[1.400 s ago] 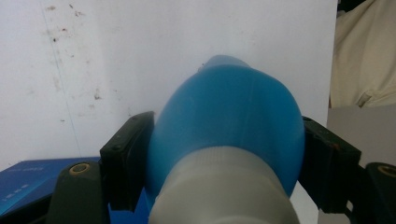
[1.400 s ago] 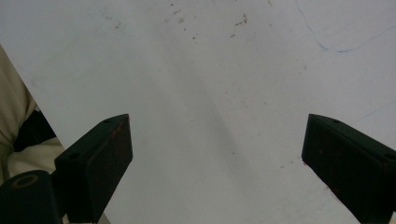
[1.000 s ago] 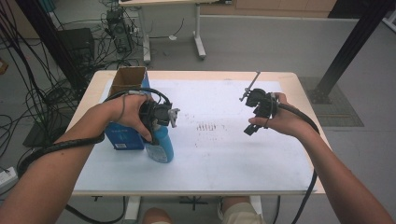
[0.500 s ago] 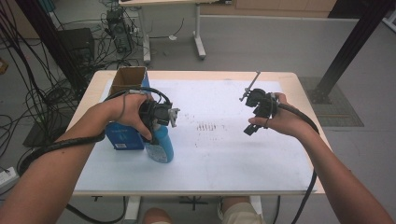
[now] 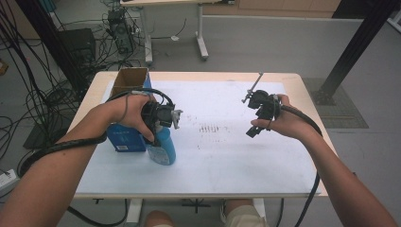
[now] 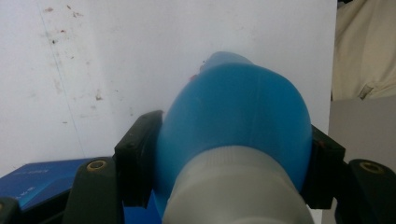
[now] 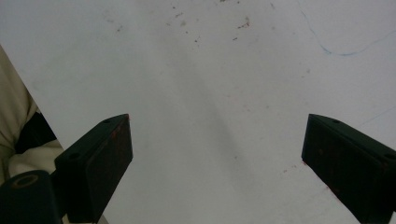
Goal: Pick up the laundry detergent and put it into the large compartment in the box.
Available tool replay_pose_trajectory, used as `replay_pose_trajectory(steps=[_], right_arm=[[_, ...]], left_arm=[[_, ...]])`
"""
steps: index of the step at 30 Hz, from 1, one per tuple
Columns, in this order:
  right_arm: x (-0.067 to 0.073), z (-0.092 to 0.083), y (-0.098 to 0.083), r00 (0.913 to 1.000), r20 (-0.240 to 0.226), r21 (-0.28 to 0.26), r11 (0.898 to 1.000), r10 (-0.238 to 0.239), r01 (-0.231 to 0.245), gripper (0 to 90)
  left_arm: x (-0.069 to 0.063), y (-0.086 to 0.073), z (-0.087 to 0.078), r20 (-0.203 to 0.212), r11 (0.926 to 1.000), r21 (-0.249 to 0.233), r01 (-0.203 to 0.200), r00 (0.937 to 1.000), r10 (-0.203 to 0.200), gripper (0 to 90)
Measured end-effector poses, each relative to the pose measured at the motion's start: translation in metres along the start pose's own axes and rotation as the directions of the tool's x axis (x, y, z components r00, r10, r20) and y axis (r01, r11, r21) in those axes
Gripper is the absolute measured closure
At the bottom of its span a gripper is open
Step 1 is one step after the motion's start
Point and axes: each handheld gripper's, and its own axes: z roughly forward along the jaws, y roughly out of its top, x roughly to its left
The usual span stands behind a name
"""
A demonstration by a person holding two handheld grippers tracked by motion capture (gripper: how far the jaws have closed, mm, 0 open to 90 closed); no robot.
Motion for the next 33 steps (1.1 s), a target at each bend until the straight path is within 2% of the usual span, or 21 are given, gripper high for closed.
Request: replay_pose_trajectory(steps=[33], right_arm=[[0.0004,0.0014,0.0025,1.0,0.001,0.003,1.0,-0.003,0.003,8.9]], left_arm=[[0.0034,0.0044,0.0001,0.013,0.9997,0.016,0.017,0.9998,-0.017,34.9]])
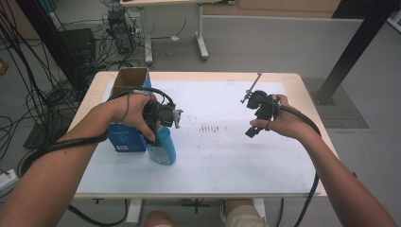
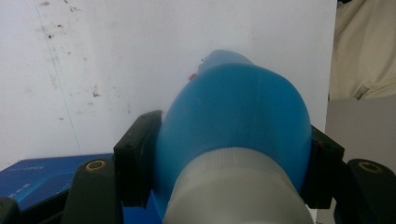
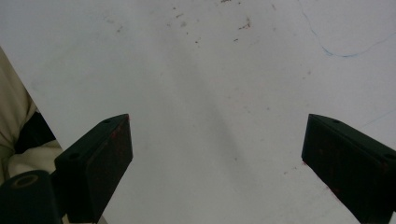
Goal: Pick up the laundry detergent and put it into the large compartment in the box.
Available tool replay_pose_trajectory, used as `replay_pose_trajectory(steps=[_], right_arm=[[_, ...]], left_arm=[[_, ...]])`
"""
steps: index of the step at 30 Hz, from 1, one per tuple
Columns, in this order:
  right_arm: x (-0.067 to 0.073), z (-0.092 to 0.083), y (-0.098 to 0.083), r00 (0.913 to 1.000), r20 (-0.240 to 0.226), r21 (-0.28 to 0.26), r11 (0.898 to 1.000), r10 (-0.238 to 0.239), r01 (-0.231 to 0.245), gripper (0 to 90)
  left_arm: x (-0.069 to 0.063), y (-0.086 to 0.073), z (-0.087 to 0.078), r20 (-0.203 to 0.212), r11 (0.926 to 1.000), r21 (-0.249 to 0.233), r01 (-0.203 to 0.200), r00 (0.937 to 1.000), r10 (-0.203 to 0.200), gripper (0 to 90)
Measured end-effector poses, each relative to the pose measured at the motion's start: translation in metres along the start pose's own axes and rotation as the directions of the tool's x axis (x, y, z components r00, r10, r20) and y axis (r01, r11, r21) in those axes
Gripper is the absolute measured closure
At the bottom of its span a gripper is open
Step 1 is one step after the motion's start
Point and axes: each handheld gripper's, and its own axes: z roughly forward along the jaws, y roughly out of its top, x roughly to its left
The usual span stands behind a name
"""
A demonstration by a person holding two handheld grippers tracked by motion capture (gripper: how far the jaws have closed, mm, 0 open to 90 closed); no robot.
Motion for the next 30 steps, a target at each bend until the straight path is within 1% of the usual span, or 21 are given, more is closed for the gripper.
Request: replay_pose_trajectory(steps=[10,30], right_arm=[[-0.0006,0.0017,0.0011,1.0,-0.003,0.006,1.0,0.001,-0.001,8.9],[-0.0005,0.0014,0.0028,1.0,-0.002,0.007,1.0,0.002,-0.002,8.9]], left_arm=[[0.0006,-0.0006,-0.0001,0.001,1.0,-0.003,0.008,1.0,-0.008,35.0],[-0.0003,-0.0023,0.0002,-0.001,0.9999,-0.011,0.01,0.9999,-0.01,35.0]])
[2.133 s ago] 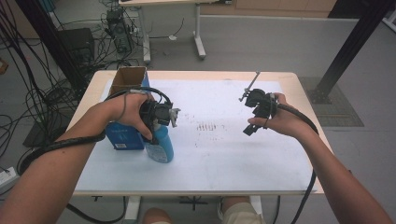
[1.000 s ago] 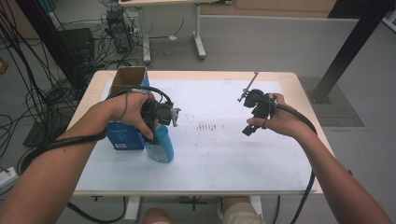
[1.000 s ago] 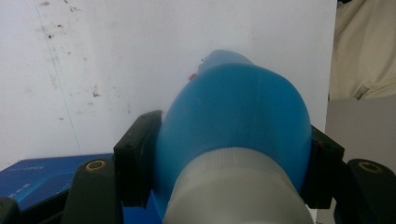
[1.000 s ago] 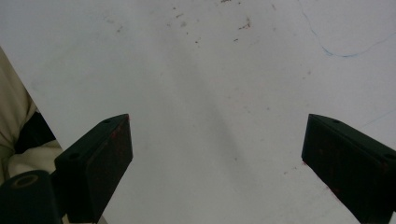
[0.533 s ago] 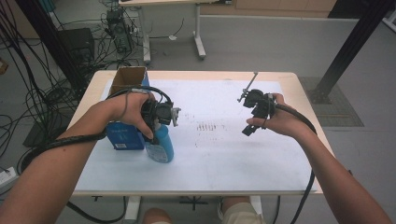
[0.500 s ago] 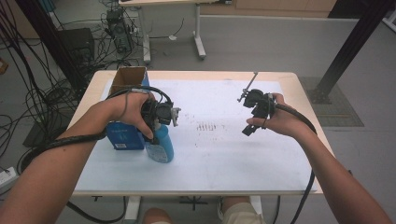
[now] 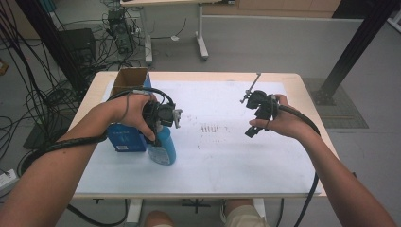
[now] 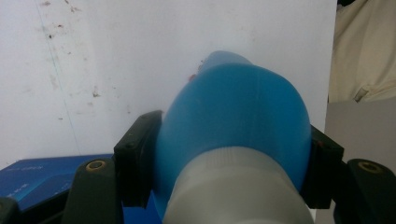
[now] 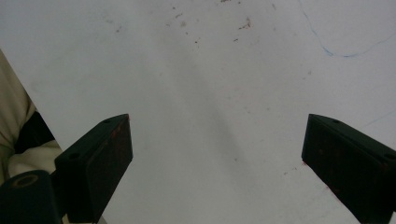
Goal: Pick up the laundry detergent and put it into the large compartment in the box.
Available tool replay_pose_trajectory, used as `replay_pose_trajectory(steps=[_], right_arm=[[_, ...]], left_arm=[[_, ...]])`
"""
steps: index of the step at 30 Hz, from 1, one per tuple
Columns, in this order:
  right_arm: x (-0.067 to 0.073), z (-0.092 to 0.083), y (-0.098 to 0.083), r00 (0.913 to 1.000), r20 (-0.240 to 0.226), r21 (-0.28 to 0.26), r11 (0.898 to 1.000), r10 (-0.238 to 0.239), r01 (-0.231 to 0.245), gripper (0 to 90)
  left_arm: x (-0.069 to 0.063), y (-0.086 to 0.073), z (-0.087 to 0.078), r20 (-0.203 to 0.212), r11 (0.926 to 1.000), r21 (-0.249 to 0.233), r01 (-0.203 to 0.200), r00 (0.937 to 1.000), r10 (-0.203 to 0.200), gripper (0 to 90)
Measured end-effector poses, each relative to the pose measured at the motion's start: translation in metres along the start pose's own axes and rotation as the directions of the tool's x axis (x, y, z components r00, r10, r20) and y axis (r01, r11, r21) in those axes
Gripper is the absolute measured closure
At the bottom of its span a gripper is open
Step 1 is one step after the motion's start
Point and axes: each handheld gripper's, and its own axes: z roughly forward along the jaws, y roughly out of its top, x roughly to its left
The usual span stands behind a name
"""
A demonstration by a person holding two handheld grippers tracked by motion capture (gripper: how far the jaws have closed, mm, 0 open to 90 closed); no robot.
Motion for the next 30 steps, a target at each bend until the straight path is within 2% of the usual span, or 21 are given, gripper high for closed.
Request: replay_pose_trajectory(steps=[30], right_arm=[[0.0003,0.0016,0.0006,1.0,-0.002,0.0,1.0,0.0,0.0,8.9]], left_arm=[[-0.0002,0.0018,-0.0003,-0.001,1.0,0.007,0.004,1.0,-0.004,35.0]])
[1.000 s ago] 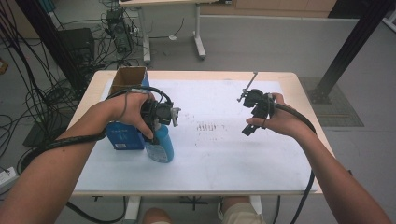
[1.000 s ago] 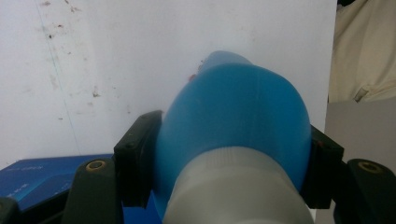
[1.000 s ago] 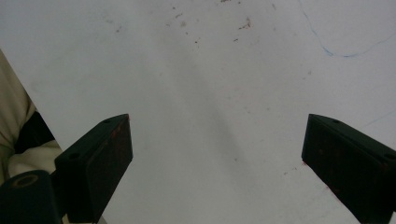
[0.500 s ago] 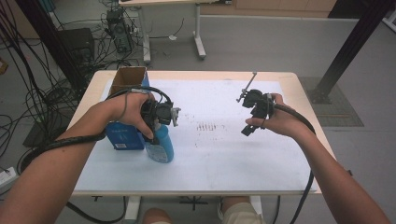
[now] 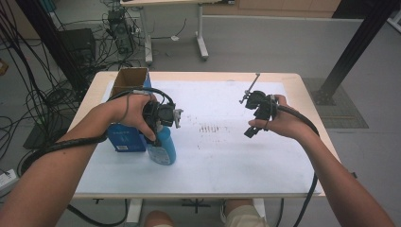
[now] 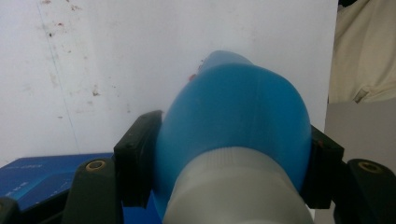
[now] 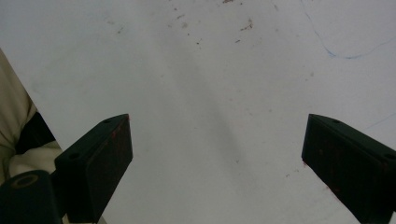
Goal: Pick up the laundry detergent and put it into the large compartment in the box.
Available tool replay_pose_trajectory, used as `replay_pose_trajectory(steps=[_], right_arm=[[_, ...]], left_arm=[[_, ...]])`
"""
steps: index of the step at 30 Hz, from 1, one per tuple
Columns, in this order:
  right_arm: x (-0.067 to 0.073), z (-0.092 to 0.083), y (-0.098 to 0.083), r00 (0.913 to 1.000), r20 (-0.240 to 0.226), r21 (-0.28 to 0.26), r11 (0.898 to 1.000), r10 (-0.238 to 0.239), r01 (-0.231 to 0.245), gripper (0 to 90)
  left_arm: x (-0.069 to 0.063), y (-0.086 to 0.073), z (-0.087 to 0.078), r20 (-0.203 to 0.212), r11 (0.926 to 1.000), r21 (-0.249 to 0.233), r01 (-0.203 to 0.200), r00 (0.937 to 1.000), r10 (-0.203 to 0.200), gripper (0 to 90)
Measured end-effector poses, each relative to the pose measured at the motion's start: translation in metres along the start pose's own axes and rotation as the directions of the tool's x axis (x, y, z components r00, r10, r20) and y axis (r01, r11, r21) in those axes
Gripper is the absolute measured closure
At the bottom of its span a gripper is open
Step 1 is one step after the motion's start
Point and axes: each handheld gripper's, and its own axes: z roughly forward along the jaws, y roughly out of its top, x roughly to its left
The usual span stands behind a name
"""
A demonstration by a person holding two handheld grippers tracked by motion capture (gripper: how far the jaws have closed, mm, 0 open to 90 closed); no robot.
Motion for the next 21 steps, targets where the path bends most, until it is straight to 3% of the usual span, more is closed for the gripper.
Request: replay_pose_trajectory(steps=[21], right_arm=[[-0.001,0.0013,0.0003,1.0,-0.003,-0.002,1.0,-0.003,0.003,8.7]], left_arm=[[0.0011,0.0022,-0.0001,0.004,0.9999,0.007,0.013,0.9999,-0.013,35.1]])
